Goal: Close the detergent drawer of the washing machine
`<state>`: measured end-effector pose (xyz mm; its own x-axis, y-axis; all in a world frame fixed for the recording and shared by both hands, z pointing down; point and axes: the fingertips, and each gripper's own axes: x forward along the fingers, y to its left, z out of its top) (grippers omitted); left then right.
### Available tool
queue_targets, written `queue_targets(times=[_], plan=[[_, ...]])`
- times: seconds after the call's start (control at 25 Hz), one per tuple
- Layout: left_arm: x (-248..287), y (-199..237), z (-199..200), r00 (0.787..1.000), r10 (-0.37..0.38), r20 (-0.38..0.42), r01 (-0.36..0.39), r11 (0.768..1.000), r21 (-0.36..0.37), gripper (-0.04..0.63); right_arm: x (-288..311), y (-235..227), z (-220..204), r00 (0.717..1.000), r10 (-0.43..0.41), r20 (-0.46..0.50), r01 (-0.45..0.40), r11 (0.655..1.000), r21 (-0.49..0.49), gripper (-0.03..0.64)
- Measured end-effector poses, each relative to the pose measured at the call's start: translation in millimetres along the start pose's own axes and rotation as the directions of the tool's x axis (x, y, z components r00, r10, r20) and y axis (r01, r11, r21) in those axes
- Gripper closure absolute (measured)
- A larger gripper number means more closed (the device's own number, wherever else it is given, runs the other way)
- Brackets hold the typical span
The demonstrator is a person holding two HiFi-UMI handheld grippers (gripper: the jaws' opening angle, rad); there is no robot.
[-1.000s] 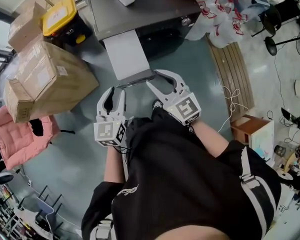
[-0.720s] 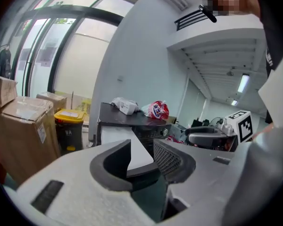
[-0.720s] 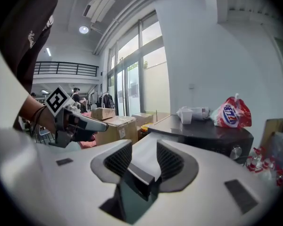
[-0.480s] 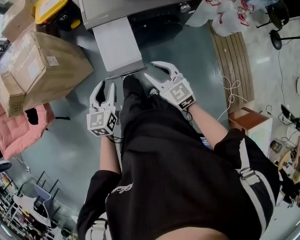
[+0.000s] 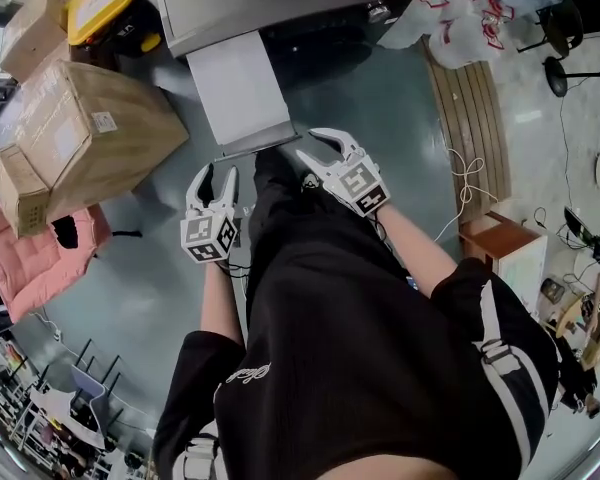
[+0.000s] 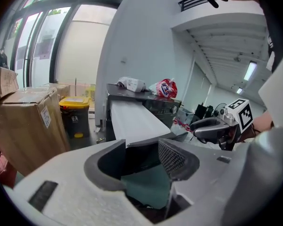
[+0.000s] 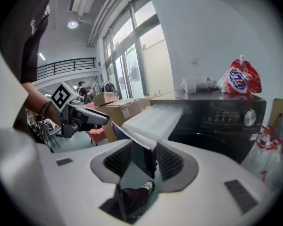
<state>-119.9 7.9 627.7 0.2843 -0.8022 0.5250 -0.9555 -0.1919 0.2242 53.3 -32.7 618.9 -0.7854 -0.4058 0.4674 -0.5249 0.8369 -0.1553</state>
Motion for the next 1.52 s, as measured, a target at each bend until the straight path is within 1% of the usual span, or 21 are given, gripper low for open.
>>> queue_targets(times=[0.08,0.16,0.36,0.6,0.76,0.88,0.92,1.0,1.24,1.52], plan=[[6.0,2.6,-4.4,1.0,-0.009,-0.007,0.009,1.0,-0.013,0.357,4.3,-2.4,-6.9,1.0,-0.004,-0.017,0.004,1.0,0.012,0.445],[10.4,5.1,-8.3,1.0,-0.013,-0.02,0.013,1.0,-0.009,0.35,7.9,-2.7,-12.6,1.0,-0.006,-0.03,0.007,1.0,0.024,0.445],[13.2,12.6,-8.3,1.0,0.003,-0.015,-0.004,0.999,-0.037,0.347,15.3,-1.2,-19.0,0.999,-0.007,-0.05,0.008,1.0,0.029,0.443],[18.6,14.9,-11.0,0.999,-0.012,-0.03,0.011,0.999,-0.034,0.342,27.0,-2.1,-24.7,0.997,-0.014,-0.078,0.016,1.0,0.024,0.443],[21.4,14.6,-12.0,0.999,-0.025,-0.04,0.024,0.999,-0.03,0.347,29.0,-3.5,-23.6,0.997,-0.03,-0.076,0.032,0.999,0.023,0.494],[22.4,12.7,-12.7,0.999,-0.036,-0.04,0.035,0.999,-0.026,0.368,30.3,-2.1,-23.0,0.996,-0.035,-0.078,0.036,0.999,0.009,0.509],[22.2,11.5,-12.6,0.998,-0.038,-0.04,0.037,0.999,-0.024,0.384,30.3,-1.6,-22.8,0.996,-0.037,-0.079,0.037,0.999,0.006,0.511],[22.2,10.3,-11.3,0.999,-0.036,-0.039,0.035,0.999,-0.019,0.391,29.9,-2.0,-21.7,0.996,-0.04,-0.08,0.041,0.999,0.008,0.512],[21.7,10.9,-7.6,0.999,-0.029,-0.042,0.028,0.999,-0.027,0.393,29.9,-2.4,-18.3,0.996,-0.043,-0.079,0.043,0.999,-0.002,0.515],[23.8,13.1,4.3,0.999,-0.026,-0.033,0.025,0.999,-0.02,0.393,30.6,-5.6,-6.3,0.998,-0.052,-0.045,0.052,0.999,-0.005,0.515]])
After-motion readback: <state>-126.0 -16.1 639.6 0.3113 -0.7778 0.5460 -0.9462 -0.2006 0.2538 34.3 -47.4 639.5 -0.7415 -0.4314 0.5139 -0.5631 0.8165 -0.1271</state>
